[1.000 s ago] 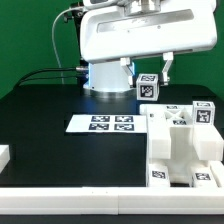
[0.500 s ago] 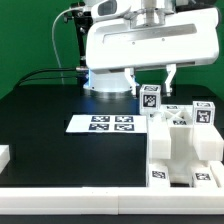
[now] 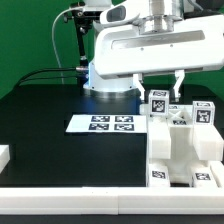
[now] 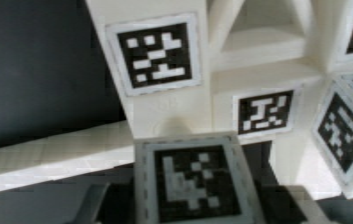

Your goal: Assemble chair

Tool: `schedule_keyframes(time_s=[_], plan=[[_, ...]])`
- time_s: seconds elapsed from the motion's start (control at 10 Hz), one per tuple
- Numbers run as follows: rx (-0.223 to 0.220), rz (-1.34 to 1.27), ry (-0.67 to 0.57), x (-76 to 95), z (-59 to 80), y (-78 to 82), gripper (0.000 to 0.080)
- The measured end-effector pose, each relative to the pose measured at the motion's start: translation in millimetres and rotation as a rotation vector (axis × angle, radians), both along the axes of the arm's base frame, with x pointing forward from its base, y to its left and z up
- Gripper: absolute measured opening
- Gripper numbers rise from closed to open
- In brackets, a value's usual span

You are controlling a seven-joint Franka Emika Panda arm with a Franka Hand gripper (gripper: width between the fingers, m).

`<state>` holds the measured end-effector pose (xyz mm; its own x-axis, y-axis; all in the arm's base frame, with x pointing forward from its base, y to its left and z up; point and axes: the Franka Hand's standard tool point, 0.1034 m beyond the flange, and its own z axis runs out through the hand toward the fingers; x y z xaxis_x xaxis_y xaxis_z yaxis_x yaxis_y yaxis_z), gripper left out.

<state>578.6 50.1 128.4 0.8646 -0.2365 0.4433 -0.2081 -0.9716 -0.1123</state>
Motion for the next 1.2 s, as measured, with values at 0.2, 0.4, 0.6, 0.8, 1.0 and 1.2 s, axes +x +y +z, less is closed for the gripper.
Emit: schedule_keyframes(time_s=[0.2, 0.4, 0.6, 0.8, 1.0, 1.2], plan=[[-0.006, 0.000, 0.005, -1.6, -7.4, -1.1, 0.0285], [-0.013, 0.000, -0.017, 1.6, -7.6, -0.9, 0.0285], [-0.017, 0.001, -0.028, 3.6, -7.8, -0.3, 0.0285], [-0.017, 0.002, -0.029, 4.0, -7.7, -0.3, 0.0285], [-0.018, 0.003, -0.028, 3.9, -7.8, -0.3, 0.0510], [-0.017, 0.003, -0.026, 3.7, -8.1, -0.3, 0.0622]])
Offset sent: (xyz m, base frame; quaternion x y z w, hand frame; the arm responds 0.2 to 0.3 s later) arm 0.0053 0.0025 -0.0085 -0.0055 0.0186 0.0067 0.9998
